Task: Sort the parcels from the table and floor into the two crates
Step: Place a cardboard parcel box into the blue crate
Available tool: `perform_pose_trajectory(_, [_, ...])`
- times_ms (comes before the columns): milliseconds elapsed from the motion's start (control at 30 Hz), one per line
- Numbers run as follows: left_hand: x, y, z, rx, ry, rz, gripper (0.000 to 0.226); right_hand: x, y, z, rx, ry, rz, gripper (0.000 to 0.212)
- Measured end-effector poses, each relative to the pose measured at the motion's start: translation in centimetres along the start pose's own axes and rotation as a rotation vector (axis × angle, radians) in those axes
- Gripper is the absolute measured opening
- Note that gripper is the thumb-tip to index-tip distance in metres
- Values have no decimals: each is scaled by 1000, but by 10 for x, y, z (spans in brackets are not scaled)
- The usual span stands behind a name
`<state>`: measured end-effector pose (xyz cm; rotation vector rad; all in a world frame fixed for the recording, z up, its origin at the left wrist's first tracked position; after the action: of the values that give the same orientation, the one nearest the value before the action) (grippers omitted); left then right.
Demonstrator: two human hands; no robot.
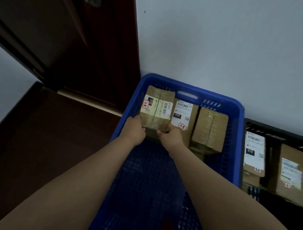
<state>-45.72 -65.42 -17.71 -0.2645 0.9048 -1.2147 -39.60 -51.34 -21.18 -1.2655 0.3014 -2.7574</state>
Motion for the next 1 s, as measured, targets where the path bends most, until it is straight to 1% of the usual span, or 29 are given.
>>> perform_pose_trajectory(67, [3,4,-11,55,5,-18,62,-2,9,-9,45,12,-19,49])
perform_pose_trajectory(133, [4,9,-17,113,20,-19,70,-4,20,-14,104,21,-50,56])
perform_pose_trajectory(233, [6,14,-19,183,33,-48,73,-3,31,-17,183,40,-88,66])
perform_pose_trajectory(300, [5,15,-16,203,54,-89,73,1,32,-15,205,46,-9,74])
perform_pose_trajectory(367, [5,12,-9,194,63,-147,74,7,26,-8,173,45,170,77])
perform_pose_trajectory(533, [0,-9,28,147,111,-336,67,30,3,36,43,-23,640,64])
perform_pose_trajectory(667, [-19,-21,69,100,193,-541,60,48,-6,83,-12,-59,963,62])
perform_pose_trajectory(733, [-33,-26,88,53,242,-647,52,58,-11,106,-43,-86,1054,59])
perform_pose_trajectory(833, [-56,-30,115,2,315,-754,42,66,-22,140,-87,-97,1097,58])
perform_pose_trajectory(1000, [-96,-20,157,-45,455,-903,44,70,-49,203,-139,-91,1151,63])
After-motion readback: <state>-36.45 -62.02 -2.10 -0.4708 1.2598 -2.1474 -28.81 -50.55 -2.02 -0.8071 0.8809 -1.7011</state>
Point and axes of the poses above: each hand's wrist, its own z-axis away from the middle knuckle, its own y-axis out of the palm, x = y × z, the point moved 9 cm from there along -z, towards the middle knuckle, and after that the axes turned 11 degrees about x, right-handed, at the moved point
